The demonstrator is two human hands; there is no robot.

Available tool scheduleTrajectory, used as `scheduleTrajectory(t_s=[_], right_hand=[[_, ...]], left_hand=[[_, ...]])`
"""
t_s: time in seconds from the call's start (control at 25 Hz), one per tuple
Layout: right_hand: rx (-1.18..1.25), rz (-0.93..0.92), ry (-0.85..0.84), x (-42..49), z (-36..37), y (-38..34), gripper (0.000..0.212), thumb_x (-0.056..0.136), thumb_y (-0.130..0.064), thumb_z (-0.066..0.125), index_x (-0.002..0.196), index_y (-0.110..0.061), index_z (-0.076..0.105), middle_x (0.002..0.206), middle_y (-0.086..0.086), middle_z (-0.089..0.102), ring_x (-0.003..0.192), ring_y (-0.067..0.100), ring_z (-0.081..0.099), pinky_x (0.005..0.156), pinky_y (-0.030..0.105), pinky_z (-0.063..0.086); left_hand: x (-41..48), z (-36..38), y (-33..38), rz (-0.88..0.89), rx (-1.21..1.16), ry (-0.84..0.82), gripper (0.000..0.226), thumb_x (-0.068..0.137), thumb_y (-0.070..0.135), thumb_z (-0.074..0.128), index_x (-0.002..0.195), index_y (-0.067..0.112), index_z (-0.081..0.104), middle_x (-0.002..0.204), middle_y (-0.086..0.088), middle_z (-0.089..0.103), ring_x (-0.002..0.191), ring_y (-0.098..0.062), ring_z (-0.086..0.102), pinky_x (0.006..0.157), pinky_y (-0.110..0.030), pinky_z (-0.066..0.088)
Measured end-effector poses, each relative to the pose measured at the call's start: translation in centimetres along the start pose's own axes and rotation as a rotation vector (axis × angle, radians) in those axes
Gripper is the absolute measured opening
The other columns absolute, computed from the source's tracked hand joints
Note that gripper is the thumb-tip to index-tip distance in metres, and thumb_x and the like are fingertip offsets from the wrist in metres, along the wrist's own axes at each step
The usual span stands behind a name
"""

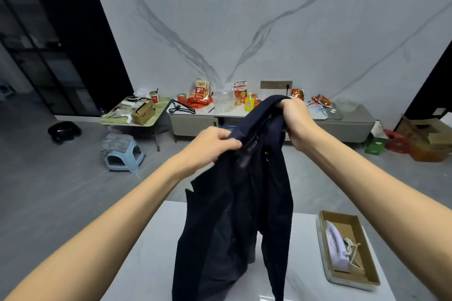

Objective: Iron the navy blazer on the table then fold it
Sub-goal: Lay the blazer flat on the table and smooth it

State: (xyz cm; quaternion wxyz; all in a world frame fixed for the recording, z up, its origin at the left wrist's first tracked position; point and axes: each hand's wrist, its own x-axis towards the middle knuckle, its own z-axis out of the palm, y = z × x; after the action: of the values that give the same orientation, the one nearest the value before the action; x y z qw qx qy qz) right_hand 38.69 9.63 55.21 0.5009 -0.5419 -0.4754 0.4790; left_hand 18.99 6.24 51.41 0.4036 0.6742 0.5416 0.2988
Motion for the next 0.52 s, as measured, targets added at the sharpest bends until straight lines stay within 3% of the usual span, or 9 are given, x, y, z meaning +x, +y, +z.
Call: scheduleTrajectory(t_s=[0.04, 0.12, 0.24, 0.32, 0.4, 0.48, 0.52], right_hand=[[0.005, -0.027, -0.015, -0.1, 0.3, -0.2, 0.023, 0.085, 0.000, 0.039, 0.095, -0.009, 0.058, 0.081, 0.011, 0.060, 0.072, 0.022, 0.058, 0.060, 0.027, 0.043], [-0.044, -0.076, -0.078, -0.5, 1.1, -0.6, 0.022, 0.085, 0.000, 0.040, 0.097, -0.010, 0.056, 0.085, 0.010, 0.061, 0.076, 0.020, 0.058, 0.066, 0.030, 0.044], [-0.110, -0.101, -0.096, -1.2, 1.6, -0.7, 0.018, 0.086, 0.000, 0.041, 0.089, -0.015, 0.052, 0.081, 0.003, 0.059, 0.073, 0.016, 0.055, 0.066, 0.030, 0.042], [-0.079, -0.117, -0.063, -1.2, 1.5, -0.5, 0.019, 0.085, 0.000, 0.041, 0.091, -0.014, 0.053, 0.082, 0.002, 0.060, 0.074, 0.015, 0.055, 0.067, 0.030, 0.042], [-0.013, -0.114, -0.014, -1.1, 1.5, -0.3, 0.022, 0.085, 0.001, 0.040, 0.097, -0.011, 0.054, 0.086, 0.004, 0.061, 0.077, 0.016, 0.057, 0.069, 0.030, 0.045], [0.066, -0.108, 0.026, -1.1, 1.8, -0.1, 0.023, 0.085, 0.003, 0.039, 0.099, -0.011, 0.052, 0.083, 0.005, 0.060, 0.073, 0.015, 0.057, 0.065, 0.027, 0.045], [0.092, -0.109, 0.032, -1.3, 2.0, -0.2, 0.024, 0.086, 0.003, 0.038, 0.100, -0.011, 0.052, 0.082, 0.004, 0.059, 0.070, 0.015, 0.056, 0.063, 0.025, 0.045]], left_hand=[[-0.5, 0.7, -0.6, -0.014, -0.030, -0.136, 0.011, 0.093, 0.020, 0.063, 0.095, 0.015, 0.073, 0.090, -0.008, 0.073, 0.068, -0.013, 0.061, 0.057, -0.027, 0.045], [-1.1, 1.9, -2.9, -0.001, 0.045, -0.245, 0.020, 0.093, 0.022, 0.066, 0.112, 0.025, 0.069, 0.106, -0.007, 0.072, 0.067, -0.008, 0.061, 0.056, -0.023, 0.047], [-1.5, 2.5, -6.4, 0.029, -0.113, -0.246, 0.032, 0.094, 0.031, 0.064, 0.123, 0.018, 0.063, 0.107, -0.011, 0.068, 0.079, -0.011, 0.060, 0.065, -0.021, 0.048], [-1.9, 2.4, -8.7, 0.044, -0.152, -0.208, 0.037, 0.095, 0.039, 0.054, 0.123, 0.016, 0.060, 0.092, -0.014, 0.062, 0.082, -0.015, 0.056, 0.071, -0.025, 0.047], [-2.1, 2.8, -10.8, 0.080, 0.096, -0.084, 0.035, 0.095, 0.035, 0.053, 0.130, 0.033, 0.052, 0.087, -0.003, 0.062, 0.076, -0.012, 0.052, 0.075, -0.031, 0.046], [-2.3, 4.5, -11.8, 0.107, 0.431, 0.054, 0.056, 0.089, 0.035, 0.061, 0.139, 0.036, 0.036, 0.111, 0.009, 0.063, 0.088, -0.014, 0.048, 0.083, -0.035, 0.044], [-2.2, 5.5, -11.8, 0.114, 0.528, 0.094, 0.059, 0.085, 0.038, 0.064, 0.137, 0.033, 0.038, 0.115, 0.012, 0.058, 0.094, -0.016, 0.044, 0.085, -0.034, 0.040]])
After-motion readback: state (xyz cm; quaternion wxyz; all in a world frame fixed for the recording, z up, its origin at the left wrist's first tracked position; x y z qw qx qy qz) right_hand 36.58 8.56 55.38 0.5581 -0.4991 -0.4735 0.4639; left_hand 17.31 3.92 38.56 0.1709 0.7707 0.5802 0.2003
